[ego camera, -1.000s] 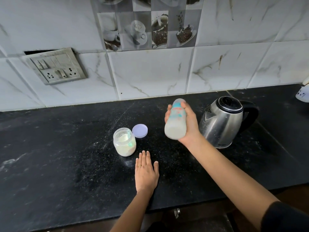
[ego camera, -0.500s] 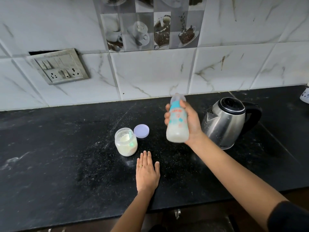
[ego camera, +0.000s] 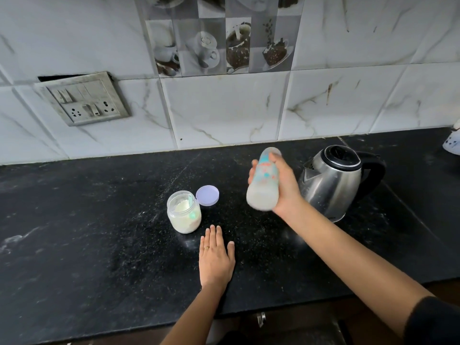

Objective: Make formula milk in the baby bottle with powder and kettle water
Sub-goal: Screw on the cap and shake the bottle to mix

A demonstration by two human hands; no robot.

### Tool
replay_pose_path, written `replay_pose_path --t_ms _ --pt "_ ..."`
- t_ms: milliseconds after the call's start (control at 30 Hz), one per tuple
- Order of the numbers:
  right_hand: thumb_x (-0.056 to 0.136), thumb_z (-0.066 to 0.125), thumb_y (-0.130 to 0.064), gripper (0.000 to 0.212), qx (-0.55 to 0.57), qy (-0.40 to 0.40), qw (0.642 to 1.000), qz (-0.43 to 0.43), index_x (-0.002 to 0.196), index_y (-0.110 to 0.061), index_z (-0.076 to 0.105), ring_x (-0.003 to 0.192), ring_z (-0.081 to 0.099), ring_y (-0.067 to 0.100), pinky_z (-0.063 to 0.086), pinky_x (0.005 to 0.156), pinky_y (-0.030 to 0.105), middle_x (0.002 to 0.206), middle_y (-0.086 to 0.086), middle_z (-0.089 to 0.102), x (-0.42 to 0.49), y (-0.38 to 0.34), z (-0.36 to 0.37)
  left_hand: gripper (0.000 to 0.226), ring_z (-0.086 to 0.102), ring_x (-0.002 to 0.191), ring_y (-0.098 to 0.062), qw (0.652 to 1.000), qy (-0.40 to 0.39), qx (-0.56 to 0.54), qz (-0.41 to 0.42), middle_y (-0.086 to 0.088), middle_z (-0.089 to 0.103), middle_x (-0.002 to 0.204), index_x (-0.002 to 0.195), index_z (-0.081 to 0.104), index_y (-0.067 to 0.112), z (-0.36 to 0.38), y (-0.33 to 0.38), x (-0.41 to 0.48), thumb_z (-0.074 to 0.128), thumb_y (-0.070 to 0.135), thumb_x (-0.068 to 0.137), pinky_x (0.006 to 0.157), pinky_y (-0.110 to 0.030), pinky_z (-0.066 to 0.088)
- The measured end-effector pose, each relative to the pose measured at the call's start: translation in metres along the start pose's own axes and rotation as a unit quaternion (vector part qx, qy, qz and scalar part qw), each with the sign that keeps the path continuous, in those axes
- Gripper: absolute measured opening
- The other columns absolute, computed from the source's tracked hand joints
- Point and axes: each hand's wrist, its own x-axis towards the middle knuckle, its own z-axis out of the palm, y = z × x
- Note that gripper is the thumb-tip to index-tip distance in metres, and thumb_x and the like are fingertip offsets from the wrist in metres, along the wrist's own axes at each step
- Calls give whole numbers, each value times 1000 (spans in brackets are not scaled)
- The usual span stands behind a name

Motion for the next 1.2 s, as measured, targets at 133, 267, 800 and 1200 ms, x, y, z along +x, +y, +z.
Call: replay_pose_path --t_ms 133,267,800,1200 --pt "74 69 -20 48 -101 -114 988 6 117 -27 49 55 58 21 50 50 29 82 9 63 -17 12 1 75 3 146 -16 1000 2 7 3 -6 11 158 150 13 12 -1 1 -1 1 54 90 116 -28 -7" --pt "73 73 -27 51 56 -55 997 -26 114 -20 43 57 61 19 54 53 27 80 7 61 12 -9 4 61 2 146 -16 1000 3 6 1 -5 10 159 150 13 12 -1 1 -1 20 45 100 117 -29 -5" --pt "69 71 -22 58 -61 -104 992 48 122 -22 46 55 57 21 50 49 29 81 9 62 -8 34 -6 66 4 146 -15 1000 10 -3 3 -5 12 158 150 15 12 -2 1 0 14 50 96 117 -29 -5" --pt "82 60 -22 40 -34 -76 996 16 119 -22 47 56 59 21 52 51 28 81 8 63 4 23 -6 80 4 146 -15 1000 12 -10 4 -5 13 158 150 16 12 2 -1 1 -3 56 85 116 -27 -8"
